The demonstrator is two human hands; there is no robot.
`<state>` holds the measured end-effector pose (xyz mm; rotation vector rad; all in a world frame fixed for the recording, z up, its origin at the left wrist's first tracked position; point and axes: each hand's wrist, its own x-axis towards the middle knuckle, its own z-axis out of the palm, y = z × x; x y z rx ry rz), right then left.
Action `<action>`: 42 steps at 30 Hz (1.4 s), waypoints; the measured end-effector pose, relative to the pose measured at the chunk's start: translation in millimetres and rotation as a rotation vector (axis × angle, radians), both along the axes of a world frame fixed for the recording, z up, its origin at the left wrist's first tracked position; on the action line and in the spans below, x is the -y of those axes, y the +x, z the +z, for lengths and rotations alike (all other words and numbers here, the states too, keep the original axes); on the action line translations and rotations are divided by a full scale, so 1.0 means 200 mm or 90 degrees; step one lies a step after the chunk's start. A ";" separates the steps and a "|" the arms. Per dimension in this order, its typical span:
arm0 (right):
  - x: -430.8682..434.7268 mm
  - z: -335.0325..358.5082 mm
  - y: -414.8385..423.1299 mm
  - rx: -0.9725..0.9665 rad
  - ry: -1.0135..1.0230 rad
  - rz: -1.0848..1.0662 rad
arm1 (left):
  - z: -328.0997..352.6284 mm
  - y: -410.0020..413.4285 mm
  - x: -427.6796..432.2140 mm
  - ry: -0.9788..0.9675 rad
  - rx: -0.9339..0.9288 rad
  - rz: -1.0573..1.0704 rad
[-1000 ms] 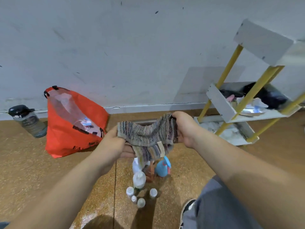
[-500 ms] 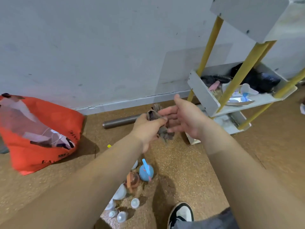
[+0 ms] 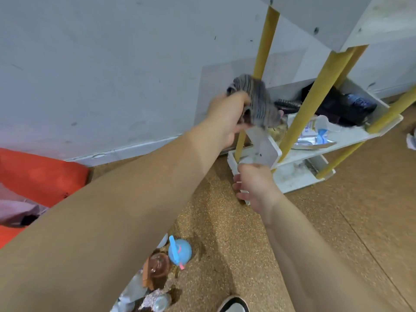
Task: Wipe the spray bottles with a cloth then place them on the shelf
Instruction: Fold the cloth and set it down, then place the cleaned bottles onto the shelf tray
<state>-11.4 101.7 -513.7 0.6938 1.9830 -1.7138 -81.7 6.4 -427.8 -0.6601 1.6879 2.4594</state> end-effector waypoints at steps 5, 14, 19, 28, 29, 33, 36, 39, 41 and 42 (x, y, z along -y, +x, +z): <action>0.01 -0.05 -0.05 0.016 -0.019 -0.010 | -0.04 -0.06 -0.07 0.058 0.109 -0.119; 0.10 -0.09 0.00 0.007 0.078 0.095 | -0.22 0.04 0.05 -0.125 0.157 -0.148; 0.25 -0.03 0.11 -0.062 0.165 0.321 | -0.24 0.35 0.25 -0.223 0.122 -0.079; 0.71 -0.12 0.54 -0.190 0.339 0.744 | -0.39 1.13 0.73 -0.256 0.167 0.050; 0.77 -0.13 0.60 -0.181 0.336 0.771 | -0.40 1.21 0.77 -0.258 0.163 0.060; 0.88 -0.13 0.74 -0.104 0.357 0.868 | -0.50 1.43 0.91 -0.244 0.197 0.094; 0.92 -0.20 0.74 -0.096 0.394 0.838 | -0.66 1.56 1.00 -0.249 0.231 0.114; 0.93 -0.35 0.74 -0.081 0.423 0.703 | -0.83 1.73 1.06 -0.370 0.284 0.158; 0.91 -0.45 0.79 -0.007 0.471 0.643 | -0.93 1.80 1.07 -0.396 0.316 0.102; 0.90 -0.50 0.81 0.036 0.476 0.635 | -0.98 1.83 1.08 -0.404 0.337 0.046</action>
